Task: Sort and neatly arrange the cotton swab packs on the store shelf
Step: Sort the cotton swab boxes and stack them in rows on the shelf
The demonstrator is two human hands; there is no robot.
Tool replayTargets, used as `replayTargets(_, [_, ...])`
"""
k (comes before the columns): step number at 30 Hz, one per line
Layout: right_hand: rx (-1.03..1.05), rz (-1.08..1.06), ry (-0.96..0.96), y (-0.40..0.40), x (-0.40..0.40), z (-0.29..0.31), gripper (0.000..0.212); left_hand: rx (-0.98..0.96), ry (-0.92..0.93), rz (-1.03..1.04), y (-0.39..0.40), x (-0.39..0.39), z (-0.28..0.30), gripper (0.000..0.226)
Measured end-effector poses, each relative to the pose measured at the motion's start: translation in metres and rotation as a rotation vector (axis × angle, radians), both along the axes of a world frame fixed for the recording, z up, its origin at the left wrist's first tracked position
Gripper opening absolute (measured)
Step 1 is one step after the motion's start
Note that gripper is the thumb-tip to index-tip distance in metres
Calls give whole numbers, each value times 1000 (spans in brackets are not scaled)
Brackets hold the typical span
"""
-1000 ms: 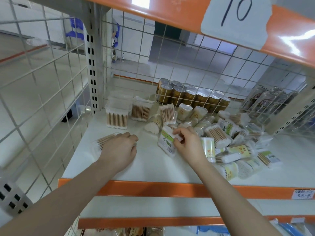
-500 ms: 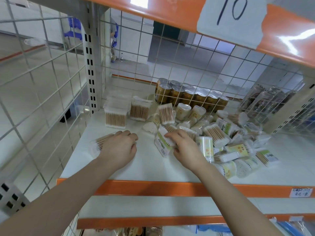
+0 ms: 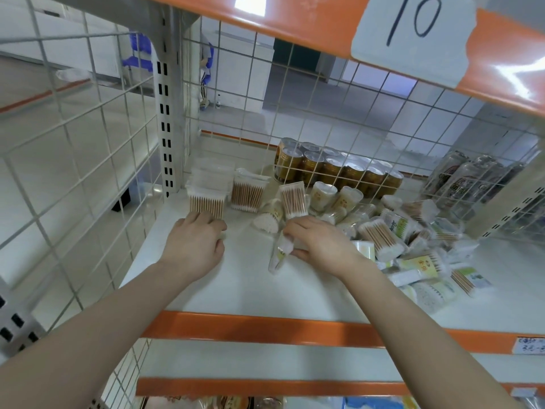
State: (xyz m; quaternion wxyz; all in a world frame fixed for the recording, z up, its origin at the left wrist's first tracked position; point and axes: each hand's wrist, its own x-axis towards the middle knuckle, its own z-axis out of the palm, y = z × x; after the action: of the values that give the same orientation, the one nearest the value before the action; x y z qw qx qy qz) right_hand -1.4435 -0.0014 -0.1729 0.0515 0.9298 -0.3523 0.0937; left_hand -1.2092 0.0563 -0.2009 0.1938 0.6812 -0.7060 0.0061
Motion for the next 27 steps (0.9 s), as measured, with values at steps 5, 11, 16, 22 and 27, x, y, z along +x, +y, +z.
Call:
replayTargets(5, [-5,-5,-48,-8,6,-9,32,-90,-23,3,-10,4,-4,34])
replayTargets(11, [25,18,-94,-18,6,-9,20,-138,-118,-28,-24,6,-4,38])
replayTargets(16, [12,-9,-134,-24,9,1,23,-89,-108,-35,-35,11,-5,58])
replayTargets(22, [-39,-146,-126,-36,24,27,31,-20,-84,17,-43,12,0,63])
replayTargets(27, [-38,-255,-144,-56,42,39,30,31,-84,43,-49,15,4,63])
